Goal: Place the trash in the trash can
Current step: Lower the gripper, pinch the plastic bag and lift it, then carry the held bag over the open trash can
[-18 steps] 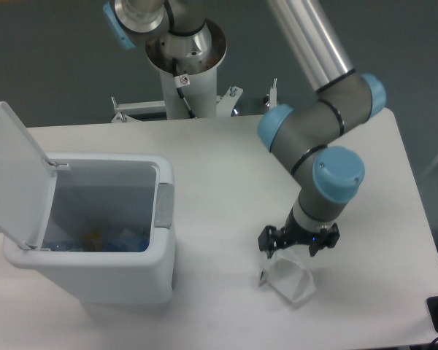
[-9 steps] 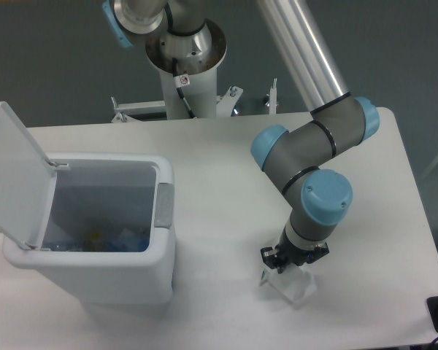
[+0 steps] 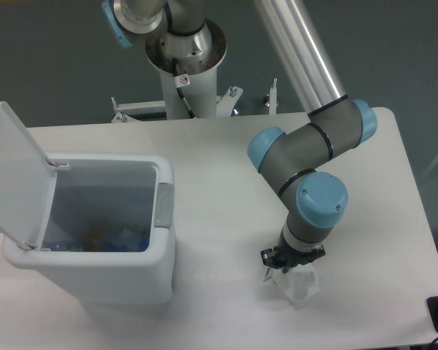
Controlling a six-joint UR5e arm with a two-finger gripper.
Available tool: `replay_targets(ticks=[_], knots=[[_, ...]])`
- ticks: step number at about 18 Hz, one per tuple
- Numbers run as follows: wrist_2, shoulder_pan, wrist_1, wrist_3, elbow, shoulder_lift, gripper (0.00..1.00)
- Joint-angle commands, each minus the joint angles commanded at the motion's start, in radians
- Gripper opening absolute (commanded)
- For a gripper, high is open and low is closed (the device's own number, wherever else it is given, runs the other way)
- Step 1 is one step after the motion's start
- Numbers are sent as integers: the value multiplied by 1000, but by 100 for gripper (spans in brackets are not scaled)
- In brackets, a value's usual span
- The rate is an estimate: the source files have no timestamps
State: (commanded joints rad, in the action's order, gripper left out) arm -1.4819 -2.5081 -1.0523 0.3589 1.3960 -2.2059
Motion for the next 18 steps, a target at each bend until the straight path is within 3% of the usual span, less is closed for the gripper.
replay_targets(ticks=[4,8,18], knots=[[40,-11,8,-17,-32,15,0],[198,-43,9,-58,-80,96,0],[426,-49,11,-141,-144,288,0]])
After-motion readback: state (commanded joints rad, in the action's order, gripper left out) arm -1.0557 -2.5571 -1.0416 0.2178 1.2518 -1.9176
